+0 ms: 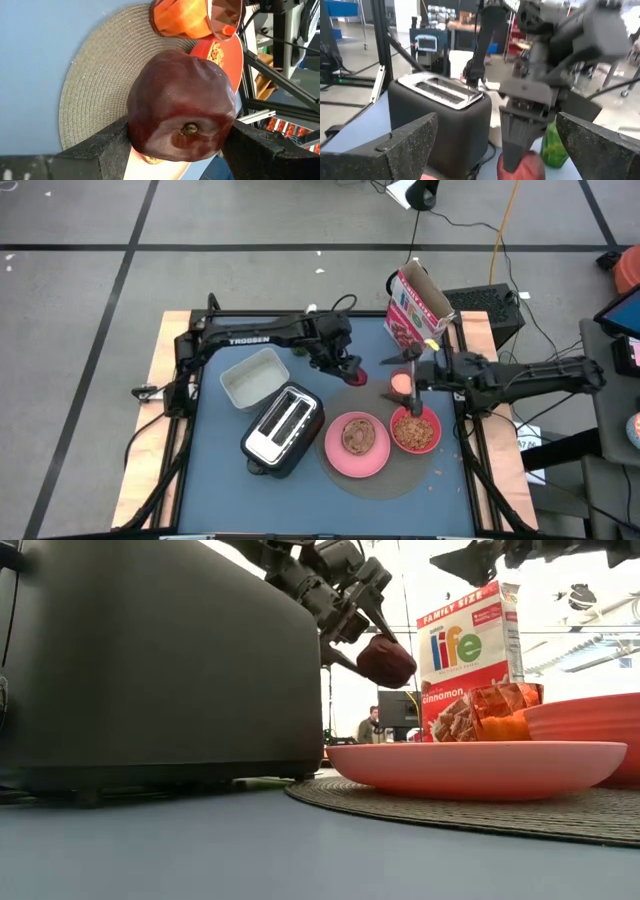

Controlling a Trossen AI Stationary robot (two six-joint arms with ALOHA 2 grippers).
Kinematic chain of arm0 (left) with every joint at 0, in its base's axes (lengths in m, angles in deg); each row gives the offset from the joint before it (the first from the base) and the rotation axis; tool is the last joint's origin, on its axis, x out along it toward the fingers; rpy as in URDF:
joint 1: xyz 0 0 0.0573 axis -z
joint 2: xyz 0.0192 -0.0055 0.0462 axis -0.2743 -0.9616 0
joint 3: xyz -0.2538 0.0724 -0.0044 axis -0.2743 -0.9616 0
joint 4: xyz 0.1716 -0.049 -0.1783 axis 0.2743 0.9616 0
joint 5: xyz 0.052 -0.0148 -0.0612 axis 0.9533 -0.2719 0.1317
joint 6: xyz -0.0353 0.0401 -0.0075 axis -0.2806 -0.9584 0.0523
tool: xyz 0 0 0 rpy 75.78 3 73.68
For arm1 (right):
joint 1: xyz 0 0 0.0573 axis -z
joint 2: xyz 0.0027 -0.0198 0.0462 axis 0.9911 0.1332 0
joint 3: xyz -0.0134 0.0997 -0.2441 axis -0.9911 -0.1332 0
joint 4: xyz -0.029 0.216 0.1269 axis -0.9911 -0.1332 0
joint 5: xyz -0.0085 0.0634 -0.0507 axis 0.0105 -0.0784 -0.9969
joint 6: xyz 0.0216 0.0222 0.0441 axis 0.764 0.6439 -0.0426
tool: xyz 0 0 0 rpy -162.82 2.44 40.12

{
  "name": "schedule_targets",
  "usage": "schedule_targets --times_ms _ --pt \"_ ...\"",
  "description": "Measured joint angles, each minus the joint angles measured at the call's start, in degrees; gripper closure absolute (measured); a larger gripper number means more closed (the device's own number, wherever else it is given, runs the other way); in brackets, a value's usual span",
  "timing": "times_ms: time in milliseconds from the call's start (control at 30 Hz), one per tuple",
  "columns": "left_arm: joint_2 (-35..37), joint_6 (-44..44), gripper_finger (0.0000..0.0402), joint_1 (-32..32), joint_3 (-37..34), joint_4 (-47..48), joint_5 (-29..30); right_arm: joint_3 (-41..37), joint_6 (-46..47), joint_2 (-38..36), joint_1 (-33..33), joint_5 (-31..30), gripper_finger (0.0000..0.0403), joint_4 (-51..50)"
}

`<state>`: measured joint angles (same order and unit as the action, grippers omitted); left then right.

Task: Arrange a breakfast setting
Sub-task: Put the apple on the placemat to the top of the pink plate

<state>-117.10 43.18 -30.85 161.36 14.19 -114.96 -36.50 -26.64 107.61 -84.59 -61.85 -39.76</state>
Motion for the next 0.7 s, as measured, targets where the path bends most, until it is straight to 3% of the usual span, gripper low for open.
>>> schedule_targets --times_ms 267,400,700 --pt "0.0 0.0 0.0131 0.8 0.0 0.0 0.1 0.0 0.1 9.9 0.0 -3.1 0.0003 3.2" --pt "0.0 0.0 0.0131 0.9 0.0 -0.3 0.1 0.0 -2.4 14.0 0.0 -7.0 0.0003 4.5" --pt "0.0 0.0 0.0131 0.9 0.0 -1.4 0.2 0.0 -7.8 20.6 0.0 -9.1 0.0003 7.4"
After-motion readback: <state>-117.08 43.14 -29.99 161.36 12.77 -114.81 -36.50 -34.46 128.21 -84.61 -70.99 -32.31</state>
